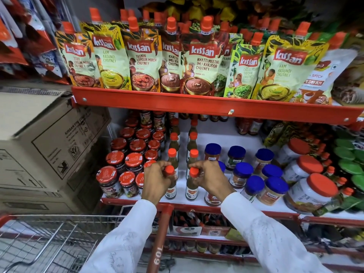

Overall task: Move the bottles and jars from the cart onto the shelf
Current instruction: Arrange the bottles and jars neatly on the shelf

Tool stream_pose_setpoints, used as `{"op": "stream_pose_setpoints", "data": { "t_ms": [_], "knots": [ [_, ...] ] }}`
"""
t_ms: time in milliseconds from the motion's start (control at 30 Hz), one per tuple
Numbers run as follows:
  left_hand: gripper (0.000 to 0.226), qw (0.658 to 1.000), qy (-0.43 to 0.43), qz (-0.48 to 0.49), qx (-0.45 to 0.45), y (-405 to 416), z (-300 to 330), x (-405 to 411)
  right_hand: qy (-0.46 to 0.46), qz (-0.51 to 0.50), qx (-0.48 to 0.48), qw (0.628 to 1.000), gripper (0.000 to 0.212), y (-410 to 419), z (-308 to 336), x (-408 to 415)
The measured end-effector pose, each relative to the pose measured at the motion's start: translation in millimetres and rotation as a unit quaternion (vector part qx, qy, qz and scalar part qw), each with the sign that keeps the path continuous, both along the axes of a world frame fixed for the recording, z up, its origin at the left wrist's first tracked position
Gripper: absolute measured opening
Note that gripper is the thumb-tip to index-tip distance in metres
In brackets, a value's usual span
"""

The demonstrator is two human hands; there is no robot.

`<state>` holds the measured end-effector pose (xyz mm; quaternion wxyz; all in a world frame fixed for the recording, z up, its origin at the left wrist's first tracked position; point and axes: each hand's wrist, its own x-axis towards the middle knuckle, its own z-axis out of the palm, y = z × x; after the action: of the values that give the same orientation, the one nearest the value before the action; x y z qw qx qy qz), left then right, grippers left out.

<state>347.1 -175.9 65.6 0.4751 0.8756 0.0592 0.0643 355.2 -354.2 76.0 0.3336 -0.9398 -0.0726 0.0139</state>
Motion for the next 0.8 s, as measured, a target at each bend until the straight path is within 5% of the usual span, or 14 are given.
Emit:
{"op": "stream_pose_setpoints", "data": {
  "t_ms": [200, 467, 667, 800],
  "knots": [
    [0.051, 1.0, -0.003, -0.011, 0.013, 2.1, 2.7, -2.8, -0.024, 0.016, -0.008, 1.0, 0.054, -3.5, 2.4, -7.0],
    [0.023, 0.98, -0.168, 0.005, 0.108, -28.2, 18.2, -23.9, -0.015, -0.073, 0.033, 0.997, 0.054, -60.1, 0.8, -38.7],
    [0.015, 0.997, -0.055, -0.047, 0.003, -115.4, 9.9, -33.5, -0.036, -0.153, -0.001, 0.988, 0.046, -149.6, -19.6, -46.0],
    [0.022, 0.993, 0.056, -0.096, -0.045, -173.0, -5.3, -28.6, -0.026, -0.1, -0.045, 0.994, 0.056, -196.8, -46.1, -18.9]
  ]
}}
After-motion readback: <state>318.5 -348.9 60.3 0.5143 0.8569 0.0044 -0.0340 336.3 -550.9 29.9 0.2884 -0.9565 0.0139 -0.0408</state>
